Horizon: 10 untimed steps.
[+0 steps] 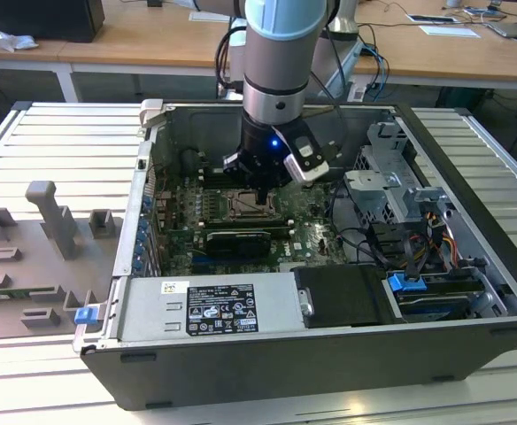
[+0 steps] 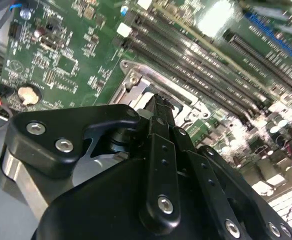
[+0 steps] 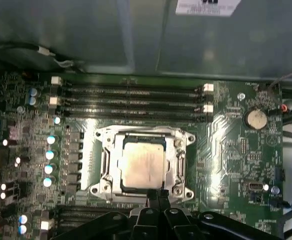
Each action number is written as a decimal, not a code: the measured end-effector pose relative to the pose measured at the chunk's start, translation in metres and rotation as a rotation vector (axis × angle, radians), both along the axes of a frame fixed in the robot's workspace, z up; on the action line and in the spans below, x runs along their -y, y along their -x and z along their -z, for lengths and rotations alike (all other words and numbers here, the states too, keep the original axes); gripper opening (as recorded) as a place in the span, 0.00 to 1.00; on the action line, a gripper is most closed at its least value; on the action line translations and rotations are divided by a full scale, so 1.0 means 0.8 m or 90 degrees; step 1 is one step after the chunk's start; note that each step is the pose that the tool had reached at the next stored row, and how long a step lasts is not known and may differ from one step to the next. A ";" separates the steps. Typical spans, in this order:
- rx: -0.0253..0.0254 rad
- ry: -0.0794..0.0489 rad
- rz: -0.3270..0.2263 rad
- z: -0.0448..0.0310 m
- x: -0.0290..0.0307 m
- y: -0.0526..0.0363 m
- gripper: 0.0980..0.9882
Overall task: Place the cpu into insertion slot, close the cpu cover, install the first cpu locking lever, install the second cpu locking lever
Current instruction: 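Install the second cpu locking lever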
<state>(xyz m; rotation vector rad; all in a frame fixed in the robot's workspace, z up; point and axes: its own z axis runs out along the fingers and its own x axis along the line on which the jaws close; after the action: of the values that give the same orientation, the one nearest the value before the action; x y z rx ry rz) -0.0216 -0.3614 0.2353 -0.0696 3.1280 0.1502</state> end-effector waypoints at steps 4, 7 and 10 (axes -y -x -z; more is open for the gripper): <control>0.0001 0.000 0.000 0.0010 0.0058 0.009 0.01; 0.0001 0.000 0.000 0.0018 0.0065 0.029 0.01; -0.0001 0.000 0.000 0.0023 0.0083 0.033 0.01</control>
<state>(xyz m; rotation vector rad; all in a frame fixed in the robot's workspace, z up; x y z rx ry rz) -0.0476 -0.3680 0.2334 -0.0698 3.1282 0.1499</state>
